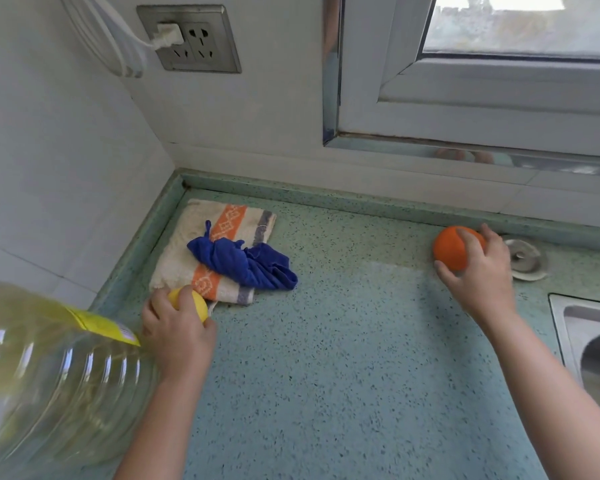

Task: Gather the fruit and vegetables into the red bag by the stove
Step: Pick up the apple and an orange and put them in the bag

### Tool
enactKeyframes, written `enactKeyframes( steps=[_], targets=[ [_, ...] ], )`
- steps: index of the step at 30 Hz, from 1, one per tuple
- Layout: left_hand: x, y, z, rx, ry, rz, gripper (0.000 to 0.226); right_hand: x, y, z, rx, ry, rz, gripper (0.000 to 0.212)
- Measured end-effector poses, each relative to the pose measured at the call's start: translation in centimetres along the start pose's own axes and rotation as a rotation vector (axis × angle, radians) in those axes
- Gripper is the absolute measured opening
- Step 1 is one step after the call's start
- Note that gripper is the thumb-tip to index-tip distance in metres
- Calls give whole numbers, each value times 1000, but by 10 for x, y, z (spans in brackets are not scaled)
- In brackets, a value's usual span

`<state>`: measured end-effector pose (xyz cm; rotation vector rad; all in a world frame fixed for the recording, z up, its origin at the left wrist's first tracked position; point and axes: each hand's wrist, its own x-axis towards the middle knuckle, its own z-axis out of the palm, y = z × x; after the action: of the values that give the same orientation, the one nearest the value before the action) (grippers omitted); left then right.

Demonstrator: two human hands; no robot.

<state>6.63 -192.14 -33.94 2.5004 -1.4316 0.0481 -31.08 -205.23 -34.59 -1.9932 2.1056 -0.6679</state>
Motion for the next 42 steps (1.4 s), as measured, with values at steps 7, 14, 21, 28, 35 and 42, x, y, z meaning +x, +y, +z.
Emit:
enactKeyframes(
  steps=[7, 14, 21, 28, 35, 42],
  targets=[
    [-16, 14, -14, -198, 45, 35, 60, 3, 0, 11, 136, -34, 100, 63],
    [-49, 55, -22, -775, -88, 21, 56, 9, -4, 19, 225, -8, 169, 63],
    [-77, 77, 7, -888, -214, 100, 55, -1, -13, 16, 282, 3, 169, 63],
    [-81, 78, 15, -834, -258, 126, 52, -49, -46, 8, 480, -85, 115, 61],
    [-91, 85, 10, -839, -275, 109, 63, -110, -71, -10, 578, -152, 77, 61],
    [-115, 68, -33, -967, -271, 61, 65, -167, -93, -45, 649, -182, 25, 60]
  ],
)
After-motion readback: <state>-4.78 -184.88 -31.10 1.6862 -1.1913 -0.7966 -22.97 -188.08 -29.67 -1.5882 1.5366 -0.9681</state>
